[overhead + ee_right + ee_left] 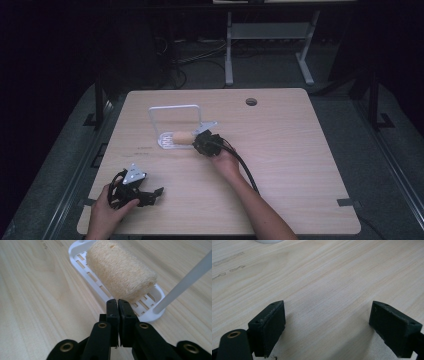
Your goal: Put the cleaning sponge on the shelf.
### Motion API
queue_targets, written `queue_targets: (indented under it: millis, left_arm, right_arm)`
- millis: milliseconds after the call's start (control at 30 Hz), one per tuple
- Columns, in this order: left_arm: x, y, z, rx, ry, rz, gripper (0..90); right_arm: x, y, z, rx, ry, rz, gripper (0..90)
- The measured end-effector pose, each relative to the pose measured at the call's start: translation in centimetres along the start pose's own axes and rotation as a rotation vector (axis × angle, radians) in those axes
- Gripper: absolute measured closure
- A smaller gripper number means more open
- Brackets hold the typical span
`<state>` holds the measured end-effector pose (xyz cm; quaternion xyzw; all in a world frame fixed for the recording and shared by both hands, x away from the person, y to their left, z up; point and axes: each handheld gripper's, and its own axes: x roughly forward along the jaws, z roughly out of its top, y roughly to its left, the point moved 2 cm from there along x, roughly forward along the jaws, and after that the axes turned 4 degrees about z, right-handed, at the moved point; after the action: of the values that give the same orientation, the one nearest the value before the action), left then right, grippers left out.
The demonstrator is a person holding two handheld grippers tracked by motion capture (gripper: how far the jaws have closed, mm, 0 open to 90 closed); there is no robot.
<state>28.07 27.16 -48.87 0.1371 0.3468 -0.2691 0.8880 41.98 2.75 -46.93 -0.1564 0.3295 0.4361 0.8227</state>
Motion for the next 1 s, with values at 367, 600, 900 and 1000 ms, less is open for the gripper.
queue_targets:
  millis: [367,600,900,1000]
  left_arm:
    - [0.0,0.0,0.0,0.0,0.0,0.0,13.1]
    - [0.0,0.0,0.0,-0.001,0.0,-0.001,13.0]
    - [0.1,0.0,0.0,-0.002,-0.002,-0.002,12.9]
    - [0.1,0.0,0.0,-0.002,-0.002,-0.002,12.9]
  right_arm:
    - [-1.5,-0.1,-0.6,-0.008,-0.009,0.012,74.0]
    - [-2.5,0.1,-0.9,-0.01,-0.013,0.025,58.9]
    - [-4.2,-0.3,-2.0,0.021,0.0,0.019,37.0]
    - [-4.9,-0.5,-2.6,0.03,0.015,0.022,28.6]
